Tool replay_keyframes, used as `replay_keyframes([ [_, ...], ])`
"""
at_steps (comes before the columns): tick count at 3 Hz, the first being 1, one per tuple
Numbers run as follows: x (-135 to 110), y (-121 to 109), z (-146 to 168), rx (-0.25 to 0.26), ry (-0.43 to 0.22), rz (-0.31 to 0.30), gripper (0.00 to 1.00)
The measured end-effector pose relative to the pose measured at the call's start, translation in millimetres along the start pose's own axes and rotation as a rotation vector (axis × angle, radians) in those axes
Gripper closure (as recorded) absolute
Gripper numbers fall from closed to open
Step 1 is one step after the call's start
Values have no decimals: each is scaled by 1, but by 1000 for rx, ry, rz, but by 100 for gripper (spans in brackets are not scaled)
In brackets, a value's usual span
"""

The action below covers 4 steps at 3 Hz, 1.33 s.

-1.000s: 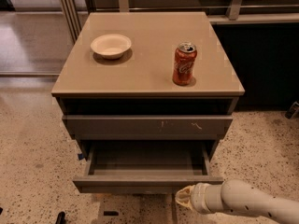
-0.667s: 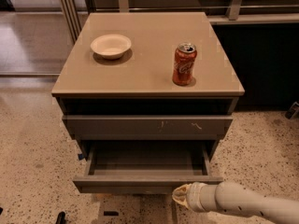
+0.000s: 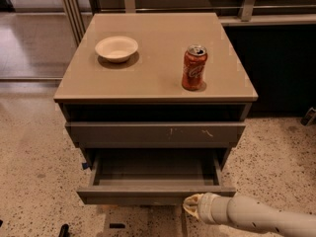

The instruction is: Close middle drawer

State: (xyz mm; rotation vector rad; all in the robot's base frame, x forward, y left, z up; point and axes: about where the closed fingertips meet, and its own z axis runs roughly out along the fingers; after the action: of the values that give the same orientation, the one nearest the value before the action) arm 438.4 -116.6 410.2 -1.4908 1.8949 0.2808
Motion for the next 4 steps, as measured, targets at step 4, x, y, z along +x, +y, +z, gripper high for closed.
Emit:
replay_keyframes([
  [4,4,-38,24,294,-40,-84,100],
])
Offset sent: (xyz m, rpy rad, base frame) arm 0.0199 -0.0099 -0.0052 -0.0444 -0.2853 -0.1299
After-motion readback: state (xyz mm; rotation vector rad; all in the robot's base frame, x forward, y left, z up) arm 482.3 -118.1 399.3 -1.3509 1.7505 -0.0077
